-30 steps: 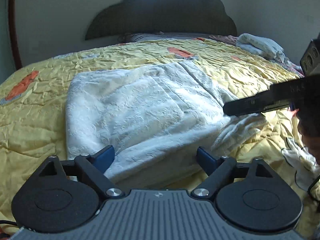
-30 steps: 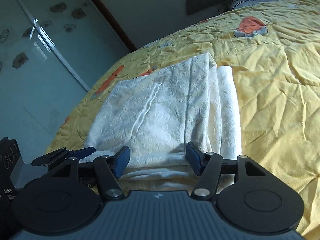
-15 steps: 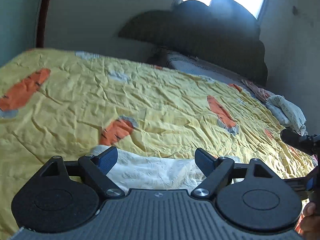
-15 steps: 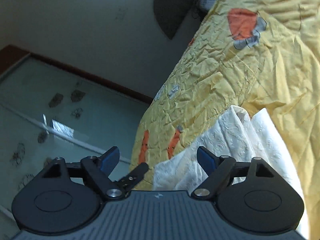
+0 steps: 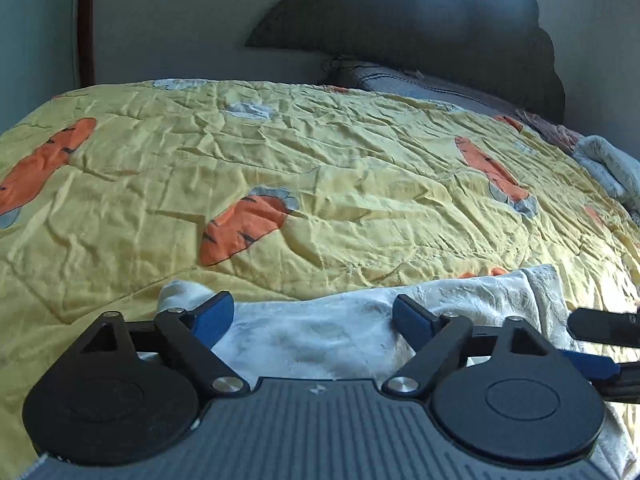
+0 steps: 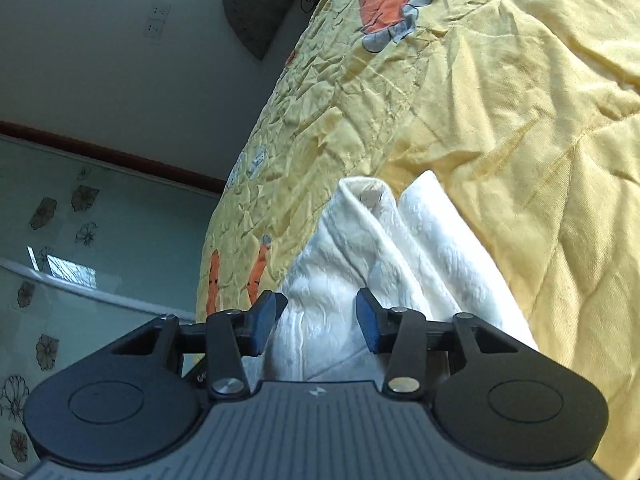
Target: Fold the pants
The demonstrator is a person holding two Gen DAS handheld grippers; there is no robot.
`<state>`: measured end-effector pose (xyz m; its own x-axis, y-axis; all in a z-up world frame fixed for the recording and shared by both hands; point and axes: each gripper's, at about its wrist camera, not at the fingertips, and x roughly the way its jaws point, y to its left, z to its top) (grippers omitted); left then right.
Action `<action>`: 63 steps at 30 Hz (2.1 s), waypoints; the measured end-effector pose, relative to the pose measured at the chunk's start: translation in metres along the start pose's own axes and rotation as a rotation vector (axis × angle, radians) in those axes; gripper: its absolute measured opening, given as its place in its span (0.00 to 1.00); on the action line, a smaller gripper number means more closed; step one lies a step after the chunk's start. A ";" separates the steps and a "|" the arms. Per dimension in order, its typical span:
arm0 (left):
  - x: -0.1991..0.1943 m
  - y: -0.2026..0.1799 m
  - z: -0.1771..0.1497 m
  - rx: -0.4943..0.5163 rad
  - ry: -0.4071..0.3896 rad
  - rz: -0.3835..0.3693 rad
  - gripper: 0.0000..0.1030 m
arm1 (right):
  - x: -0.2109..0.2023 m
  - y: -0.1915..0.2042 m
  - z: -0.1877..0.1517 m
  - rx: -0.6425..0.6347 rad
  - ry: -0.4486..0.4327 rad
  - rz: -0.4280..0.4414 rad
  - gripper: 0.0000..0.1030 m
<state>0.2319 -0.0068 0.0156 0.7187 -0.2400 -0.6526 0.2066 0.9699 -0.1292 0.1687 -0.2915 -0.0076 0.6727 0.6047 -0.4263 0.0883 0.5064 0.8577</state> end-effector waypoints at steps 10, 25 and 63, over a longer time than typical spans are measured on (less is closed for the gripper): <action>-0.083 -0.021 -0.096 0.124 -0.059 -0.035 0.93 | -0.037 -0.021 -0.061 -0.125 -0.009 0.091 0.74; -0.180 -0.026 -0.167 0.063 -0.118 0.146 0.97 | -0.076 0.027 -0.169 -0.683 -0.083 -0.461 0.90; -0.169 -0.021 -0.179 0.043 -0.022 0.189 1.00 | -0.059 0.024 -0.208 -0.798 -0.199 -0.570 1.00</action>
<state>-0.0131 0.0210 -0.0053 0.7616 -0.0555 -0.6456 0.0948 0.9951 0.0263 -0.0216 -0.1867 -0.0216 0.8007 0.0658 -0.5954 -0.0336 0.9973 0.0651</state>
